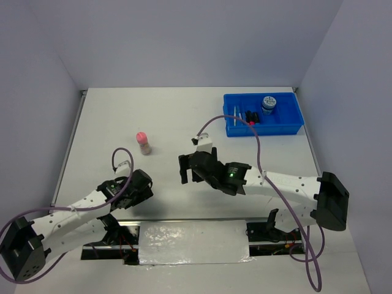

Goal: Sort the stationery into containers
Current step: Pick up the stationery from the center of the board.

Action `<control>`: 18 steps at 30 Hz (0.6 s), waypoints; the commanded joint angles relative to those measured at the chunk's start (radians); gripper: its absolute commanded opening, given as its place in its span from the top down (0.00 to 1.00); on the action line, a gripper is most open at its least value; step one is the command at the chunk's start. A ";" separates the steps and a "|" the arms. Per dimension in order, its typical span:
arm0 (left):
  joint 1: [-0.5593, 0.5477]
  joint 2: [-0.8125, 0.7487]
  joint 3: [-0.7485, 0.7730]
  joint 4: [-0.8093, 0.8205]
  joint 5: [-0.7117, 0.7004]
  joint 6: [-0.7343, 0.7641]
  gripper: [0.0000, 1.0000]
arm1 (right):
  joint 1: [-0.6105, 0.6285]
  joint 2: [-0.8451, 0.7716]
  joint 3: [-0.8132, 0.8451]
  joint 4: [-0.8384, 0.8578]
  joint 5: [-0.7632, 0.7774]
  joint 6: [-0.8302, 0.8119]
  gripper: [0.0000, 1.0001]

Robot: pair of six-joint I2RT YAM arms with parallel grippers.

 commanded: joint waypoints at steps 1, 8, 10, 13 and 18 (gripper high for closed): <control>-0.024 -0.062 -0.026 0.166 0.044 0.132 1.00 | -0.039 -0.102 -0.051 0.111 -0.082 -0.018 0.00; -0.102 -0.284 -0.163 0.578 0.162 0.389 1.00 | -0.095 -0.306 -0.157 0.261 -0.272 -0.027 0.00; -0.140 -0.347 -0.189 0.691 0.229 0.443 1.00 | -0.096 -0.308 -0.134 0.238 -0.277 -0.016 0.00; -0.197 -0.387 -0.215 0.857 0.290 0.541 1.00 | -0.096 -0.315 -0.113 0.192 -0.264 0.041 0.00; -0.275 -0.297 -0.174 0.998 0.342 0.703 1.00 | -0.095 -0.279 -0.096 0.174 -0.306 0.104 0.00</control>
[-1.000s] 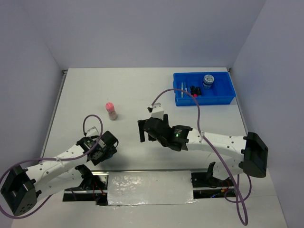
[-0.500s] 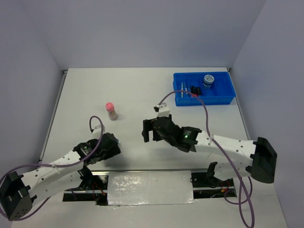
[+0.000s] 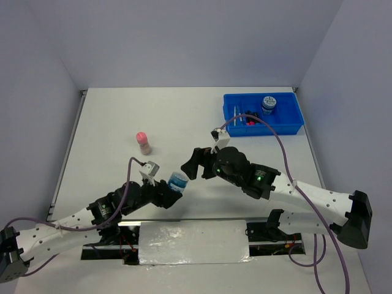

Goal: Sort the stationery into containers
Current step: Pick up the stationery from the center of the board, then place the stationery in the storage box.

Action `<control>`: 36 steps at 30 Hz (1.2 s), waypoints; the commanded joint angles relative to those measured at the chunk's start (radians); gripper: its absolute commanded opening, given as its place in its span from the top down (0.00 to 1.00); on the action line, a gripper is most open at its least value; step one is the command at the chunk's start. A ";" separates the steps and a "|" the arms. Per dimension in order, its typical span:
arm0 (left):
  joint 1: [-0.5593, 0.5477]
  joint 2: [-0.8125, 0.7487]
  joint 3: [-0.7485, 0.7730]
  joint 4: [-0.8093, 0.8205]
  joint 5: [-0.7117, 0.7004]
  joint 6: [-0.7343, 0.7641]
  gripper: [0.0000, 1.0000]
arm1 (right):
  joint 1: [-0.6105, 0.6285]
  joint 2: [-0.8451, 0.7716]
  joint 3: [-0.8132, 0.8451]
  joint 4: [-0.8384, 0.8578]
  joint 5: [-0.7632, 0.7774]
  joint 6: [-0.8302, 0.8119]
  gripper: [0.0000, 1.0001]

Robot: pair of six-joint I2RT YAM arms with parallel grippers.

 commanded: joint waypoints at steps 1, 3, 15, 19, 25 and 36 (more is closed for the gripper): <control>-0.069 0.071 0.063 0.257 0.073 0.170 1.00 | -0.003 0.037 0.074 -0.028 -0.007 0.052 0.00; -0.107 0.115 0.083 0.305 0.054 0.219 1.00 | -0.003 0.061 0.084 -0.058 0.007 0.066 0.00; -0.230 0.148 0.109 0.414 -0.144 0.325 1.00 | -0.001 -0.006 0.018 -0.086 -0.078 0.076 0.00; -0.232 0.126 0.106 0.432 -0.161 0.354 1.00 | -0.003 -0.032 -0.013 -0.063 -0.148 0.072 0.00; -0.233 0.094 0.094 0.449 -0.133 0.403 1.00 | 0.000 0.010 -0.019 -0.025 -0.260 0.075 0.00; -0.235 0.105 0.102 0.432 -0.139 0.425 1.00 | 0.003 -0.002 -0.050 0.138 -0.338 0.109 0.20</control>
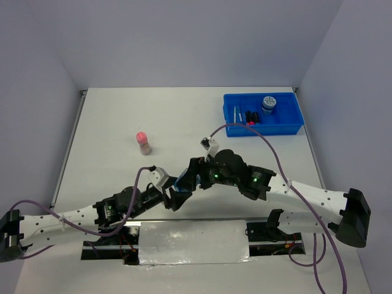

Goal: Sort the stationery into containers
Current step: Place the stationery in the storage box.

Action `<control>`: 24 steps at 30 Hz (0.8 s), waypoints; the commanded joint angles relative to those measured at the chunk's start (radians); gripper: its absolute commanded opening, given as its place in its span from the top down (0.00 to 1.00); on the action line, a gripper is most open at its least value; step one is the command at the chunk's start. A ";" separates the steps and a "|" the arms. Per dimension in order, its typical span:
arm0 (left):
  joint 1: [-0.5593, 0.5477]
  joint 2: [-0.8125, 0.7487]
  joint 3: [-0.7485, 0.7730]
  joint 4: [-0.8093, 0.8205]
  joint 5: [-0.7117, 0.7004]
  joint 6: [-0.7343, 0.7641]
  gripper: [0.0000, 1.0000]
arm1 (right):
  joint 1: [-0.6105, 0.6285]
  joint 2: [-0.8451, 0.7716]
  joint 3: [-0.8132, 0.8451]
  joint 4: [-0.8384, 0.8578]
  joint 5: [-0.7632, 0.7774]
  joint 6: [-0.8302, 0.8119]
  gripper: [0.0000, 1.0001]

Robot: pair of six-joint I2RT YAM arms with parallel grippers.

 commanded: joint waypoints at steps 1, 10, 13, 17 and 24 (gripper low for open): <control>-0.007 0.005 0.048 0.095 -0.005 0.031 1.00 | 0.003 -0.039 0.000 0.097 -0.010 0.009 0.21; -0.009 0.024 0.033 0.076 -0.052 0.026 0.98 | 0.003 -0.070 0.007 0.065 0.002 -0.013 0.55; -0.009 0.039 0.051 0.050 -0.098 0.014 0.72 | 0.003 -0.087 -0.003 0.074 0.011 -0.011 1.00; -0.009 0.074 0.099 -0.023 -0.178 -0.047 0.01 | -0.002 -0.105 -0.016 0.085 0.051 -0.054 1.00; -0.009 0.218 0.314 -0.420 -0.336 -0.185 0.01 | -0.266 -0.128 0.023 -0.050 0.188 -0.157 1.00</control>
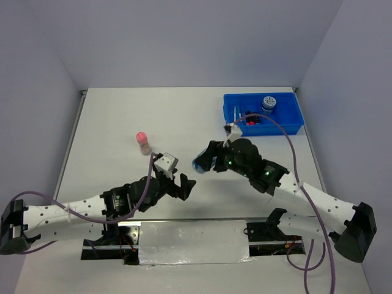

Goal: Sort the stationery into containers
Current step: Place the stationery in the storage box.

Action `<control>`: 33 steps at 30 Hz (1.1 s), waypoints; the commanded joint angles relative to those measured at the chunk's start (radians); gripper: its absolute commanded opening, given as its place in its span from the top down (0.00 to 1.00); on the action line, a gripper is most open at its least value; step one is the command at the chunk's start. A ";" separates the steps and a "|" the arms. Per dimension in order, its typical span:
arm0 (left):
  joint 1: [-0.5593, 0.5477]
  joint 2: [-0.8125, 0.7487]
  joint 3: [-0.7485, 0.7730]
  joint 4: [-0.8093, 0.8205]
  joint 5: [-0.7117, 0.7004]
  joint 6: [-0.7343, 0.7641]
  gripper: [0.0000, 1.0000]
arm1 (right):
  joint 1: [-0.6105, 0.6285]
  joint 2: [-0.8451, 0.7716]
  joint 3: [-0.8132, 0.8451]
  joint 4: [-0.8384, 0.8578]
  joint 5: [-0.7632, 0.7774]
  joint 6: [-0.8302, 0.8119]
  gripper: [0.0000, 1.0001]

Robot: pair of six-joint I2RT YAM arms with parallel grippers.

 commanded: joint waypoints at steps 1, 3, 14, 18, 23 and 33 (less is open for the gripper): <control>0.002 0.037 0.089 -0.214 -0.154 -0.110 0.01 | -0.188 -0.052 0.049 -0.012 0.071 -0.084 1.00; 0.002 0.051 0.127 -0.309 -0.186 -0.142 0.01 | -0.245 -0.053 0.070 -0.047 0.107 -0.114 1.00; 0.004 0.057 0.430 -0.803 -0.197 -0.265 0.01 | -0.719 0.349 0.328 0.054 0.411 -0.237 1.00; 0.004 0.037 0.503 -0.877 -0.044 -0.153 0.01 | -0.823 0.556 0.510 0.043 0.351 -0.247 1.00; 0.005 -0.079 0.464 -0.914 -0.069 -0.132 0.01 | -0.943 0.748 0.688 -0.006 0.264 -0.259 1.00; 0.005 -0.168 0.418 -0.891 -0.080 -0.121 0.01 | -1.001 0.922 0.828 -0.069 0.206 -0.306 0.92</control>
